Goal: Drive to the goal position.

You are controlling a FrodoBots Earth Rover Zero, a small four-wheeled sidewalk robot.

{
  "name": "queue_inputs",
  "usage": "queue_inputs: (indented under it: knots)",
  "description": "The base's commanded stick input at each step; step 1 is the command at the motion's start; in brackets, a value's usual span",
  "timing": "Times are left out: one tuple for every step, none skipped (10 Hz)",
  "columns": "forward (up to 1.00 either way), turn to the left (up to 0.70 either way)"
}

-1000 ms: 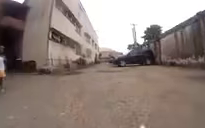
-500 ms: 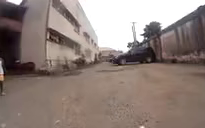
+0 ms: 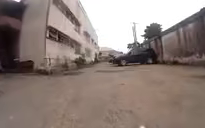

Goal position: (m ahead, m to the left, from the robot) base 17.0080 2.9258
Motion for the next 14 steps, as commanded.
queue_inputs:
  knots:
    - [0.30, 0.00]
    - [0.30, 0.00]
    - [0.30, 0.00]
    - [0.30, 0.00]
    - [0.30, 0.00]
    - [0.30, 0.00]
    - [0.30, 0.00]
    - [0.30, 0.00]
    - [0.30, 0.00]
    - [0.30, 0.00]
    - [0.30, 0.00]
    - [0.30, 0.00]
    - [0.30, 0.00]
    - [0.30, 0.00]
